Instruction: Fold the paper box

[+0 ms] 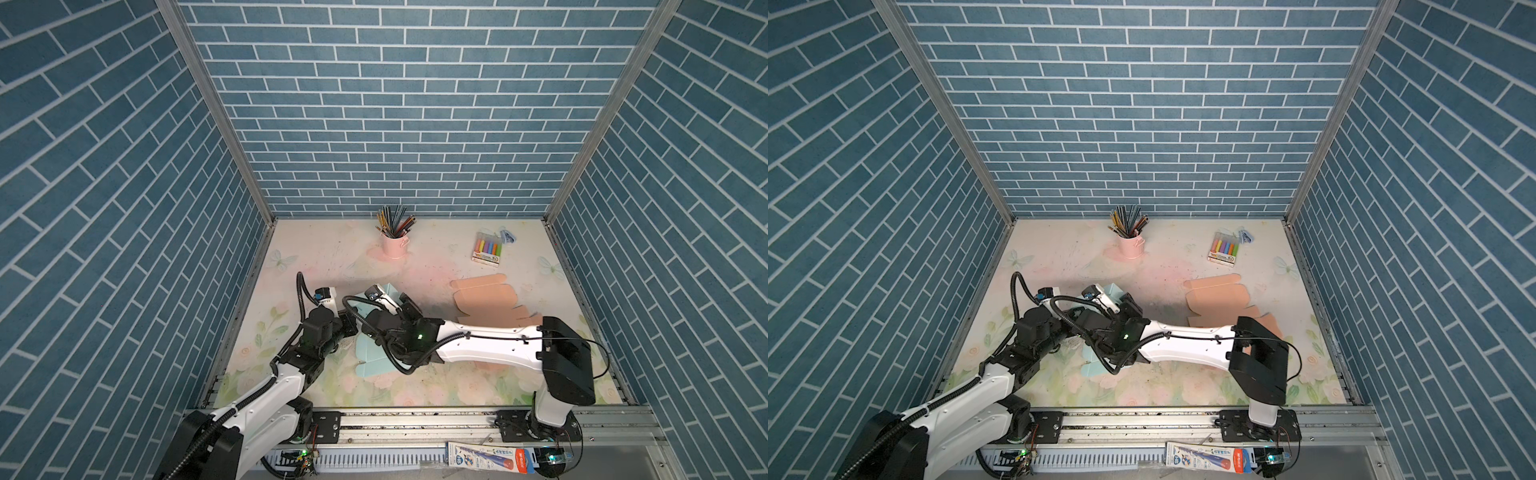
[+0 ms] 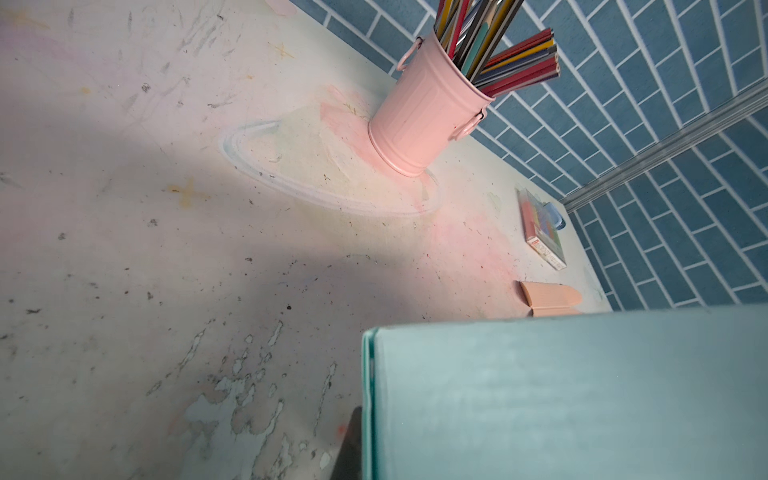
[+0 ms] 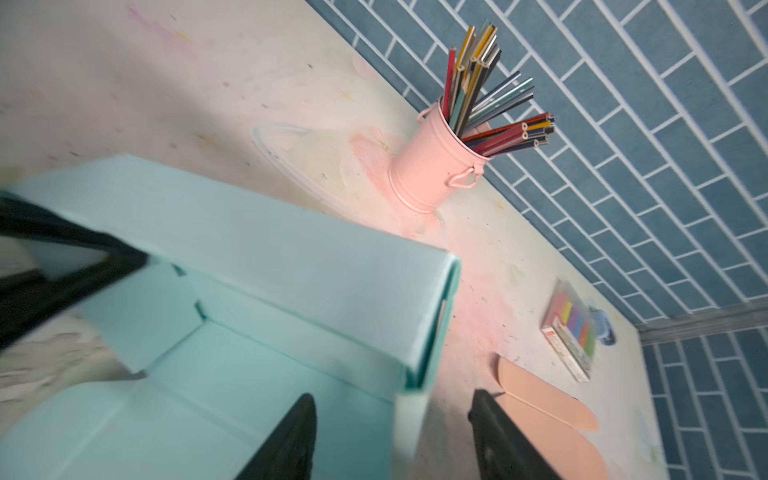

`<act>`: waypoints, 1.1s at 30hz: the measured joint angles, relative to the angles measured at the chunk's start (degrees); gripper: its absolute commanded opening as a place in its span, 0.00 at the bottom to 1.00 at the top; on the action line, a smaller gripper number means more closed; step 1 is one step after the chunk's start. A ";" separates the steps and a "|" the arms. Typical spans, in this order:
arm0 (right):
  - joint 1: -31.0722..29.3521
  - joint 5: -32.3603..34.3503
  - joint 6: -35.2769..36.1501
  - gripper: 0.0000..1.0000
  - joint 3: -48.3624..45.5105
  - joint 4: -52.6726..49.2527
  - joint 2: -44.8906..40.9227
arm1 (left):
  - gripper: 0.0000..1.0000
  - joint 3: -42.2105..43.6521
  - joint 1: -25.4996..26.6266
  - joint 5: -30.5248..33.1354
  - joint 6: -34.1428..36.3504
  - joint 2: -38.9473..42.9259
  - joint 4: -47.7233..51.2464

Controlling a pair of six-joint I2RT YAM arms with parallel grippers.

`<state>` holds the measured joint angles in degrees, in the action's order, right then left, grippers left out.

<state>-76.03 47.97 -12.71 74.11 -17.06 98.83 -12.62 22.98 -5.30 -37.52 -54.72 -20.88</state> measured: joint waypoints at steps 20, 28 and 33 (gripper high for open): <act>25.16 -63.23 -16.04 0.81 -18.97 25.24 -16.85 | 0.00 2.10 10.51 -0.81 18.95 2.54 -5.92; 26.47 -76.63 -21.27 0.80 -23.06 33.73 -9.73 | 0.00 2.67 13.88 2.16 21.14 -3.21 -10.23; 26.71 -81.40 -24.00 0.80 -24.50 38.14 -5.35 | 0.00 3.26 14.67 4.48 22.43 -6.25 -11.89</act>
<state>-49.32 -33.43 -36.71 49.60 21.08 93.47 -9.37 37.65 -0.82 -15.09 -60.97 -32.77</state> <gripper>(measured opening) 0.800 0.099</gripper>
